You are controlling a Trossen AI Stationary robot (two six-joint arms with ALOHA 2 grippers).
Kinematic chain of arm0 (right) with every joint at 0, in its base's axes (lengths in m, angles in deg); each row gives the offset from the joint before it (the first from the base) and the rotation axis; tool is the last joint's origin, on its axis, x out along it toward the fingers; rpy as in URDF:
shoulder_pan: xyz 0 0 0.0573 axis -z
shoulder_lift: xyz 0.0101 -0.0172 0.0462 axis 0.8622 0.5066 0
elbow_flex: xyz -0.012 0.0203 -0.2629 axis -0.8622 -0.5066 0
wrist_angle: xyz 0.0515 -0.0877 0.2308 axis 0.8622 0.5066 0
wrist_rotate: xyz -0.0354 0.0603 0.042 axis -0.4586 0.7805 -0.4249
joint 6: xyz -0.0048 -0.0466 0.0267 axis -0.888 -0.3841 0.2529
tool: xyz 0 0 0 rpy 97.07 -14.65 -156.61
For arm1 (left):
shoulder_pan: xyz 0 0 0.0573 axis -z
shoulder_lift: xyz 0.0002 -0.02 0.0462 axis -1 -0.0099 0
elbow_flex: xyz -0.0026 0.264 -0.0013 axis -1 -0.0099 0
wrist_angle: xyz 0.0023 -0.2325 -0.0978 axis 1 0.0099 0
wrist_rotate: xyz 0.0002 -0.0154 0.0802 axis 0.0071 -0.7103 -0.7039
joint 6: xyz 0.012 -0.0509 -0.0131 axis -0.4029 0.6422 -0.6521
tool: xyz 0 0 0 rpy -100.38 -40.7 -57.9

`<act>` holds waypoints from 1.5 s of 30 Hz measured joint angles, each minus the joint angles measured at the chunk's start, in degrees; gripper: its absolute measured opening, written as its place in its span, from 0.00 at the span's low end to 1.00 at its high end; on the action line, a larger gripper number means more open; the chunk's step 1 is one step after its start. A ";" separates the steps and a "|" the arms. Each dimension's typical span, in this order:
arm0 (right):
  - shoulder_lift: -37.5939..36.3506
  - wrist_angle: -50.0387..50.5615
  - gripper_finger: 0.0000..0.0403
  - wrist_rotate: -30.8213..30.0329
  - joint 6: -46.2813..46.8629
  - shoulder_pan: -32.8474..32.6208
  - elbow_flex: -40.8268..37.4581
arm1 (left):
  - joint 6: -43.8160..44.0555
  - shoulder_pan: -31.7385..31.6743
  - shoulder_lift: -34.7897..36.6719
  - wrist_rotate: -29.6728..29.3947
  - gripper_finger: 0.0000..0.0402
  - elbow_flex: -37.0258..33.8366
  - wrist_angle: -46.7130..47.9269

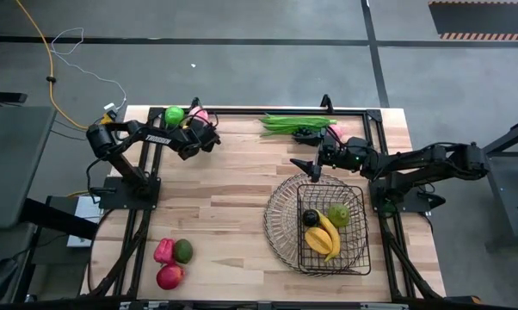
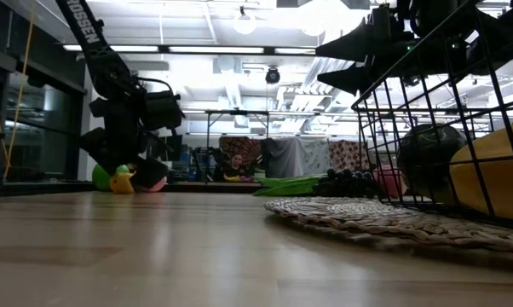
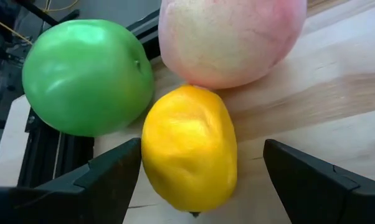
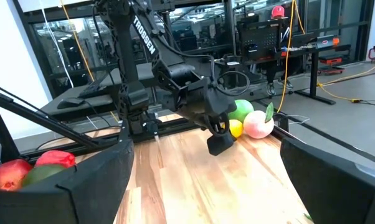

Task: Build produce basket
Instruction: Put the yellow lemon into the wire basket

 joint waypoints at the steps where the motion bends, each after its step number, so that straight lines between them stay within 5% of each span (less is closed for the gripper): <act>1: 0.00 0.00 0.97 0.00 0.00 0.00 0.00 | 0.35 0.04 0.00 0.01 0.80 0.00 -0.01; 18: 0.00 0.02 0.97 0.00 0.00 -0.01 0.00 | 18.72 -0.13 0.02 -0.13 0.68 0.00 -1.98; 37: 0.00 0.04 0.97 0.00 -0.03 -0.02 0.00 | 16.74 0.12 0.08 4.39 0.46 0.02 -2.02; 45: 0.02 0.26 0.97 0.00 -0.14 -0.02 0.00 | 13.38 2.89 4.68 9.69 0.44 0.07 4.99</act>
